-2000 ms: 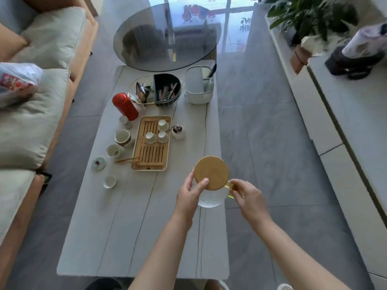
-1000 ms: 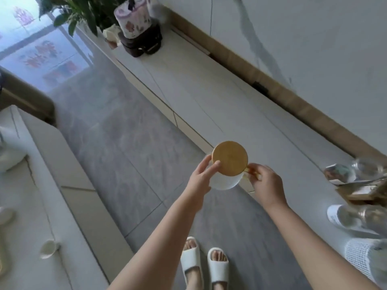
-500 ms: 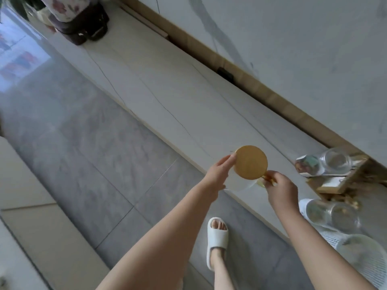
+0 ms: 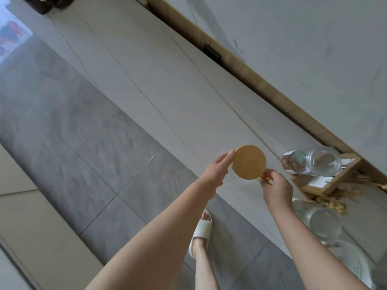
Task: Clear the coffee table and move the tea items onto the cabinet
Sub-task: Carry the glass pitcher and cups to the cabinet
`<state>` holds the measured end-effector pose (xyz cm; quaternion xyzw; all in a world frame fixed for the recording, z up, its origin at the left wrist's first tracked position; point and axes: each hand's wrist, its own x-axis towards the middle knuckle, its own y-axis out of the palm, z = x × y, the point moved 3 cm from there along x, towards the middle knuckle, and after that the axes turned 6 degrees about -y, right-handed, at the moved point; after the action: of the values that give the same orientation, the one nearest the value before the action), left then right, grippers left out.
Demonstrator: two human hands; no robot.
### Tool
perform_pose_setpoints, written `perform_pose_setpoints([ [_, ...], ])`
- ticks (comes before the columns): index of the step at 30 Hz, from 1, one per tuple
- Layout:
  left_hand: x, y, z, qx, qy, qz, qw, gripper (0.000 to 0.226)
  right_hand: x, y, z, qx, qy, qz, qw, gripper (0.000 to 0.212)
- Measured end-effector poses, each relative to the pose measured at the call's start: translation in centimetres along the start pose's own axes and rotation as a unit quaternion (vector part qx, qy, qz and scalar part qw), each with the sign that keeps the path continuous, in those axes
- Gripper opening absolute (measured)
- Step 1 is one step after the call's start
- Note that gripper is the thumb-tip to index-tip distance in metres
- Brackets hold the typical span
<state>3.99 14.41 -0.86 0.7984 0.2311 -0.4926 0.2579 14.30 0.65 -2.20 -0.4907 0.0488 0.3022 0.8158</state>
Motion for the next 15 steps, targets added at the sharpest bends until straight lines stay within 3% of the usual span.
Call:
perform_pose_setpoints([
  [15,1.0,-0.1,0.0,0.011,0.026,-0.034,0.999,0.055,0.5,0.4,0.0,0.017,0.002,0.021,1.0,0.027],
])
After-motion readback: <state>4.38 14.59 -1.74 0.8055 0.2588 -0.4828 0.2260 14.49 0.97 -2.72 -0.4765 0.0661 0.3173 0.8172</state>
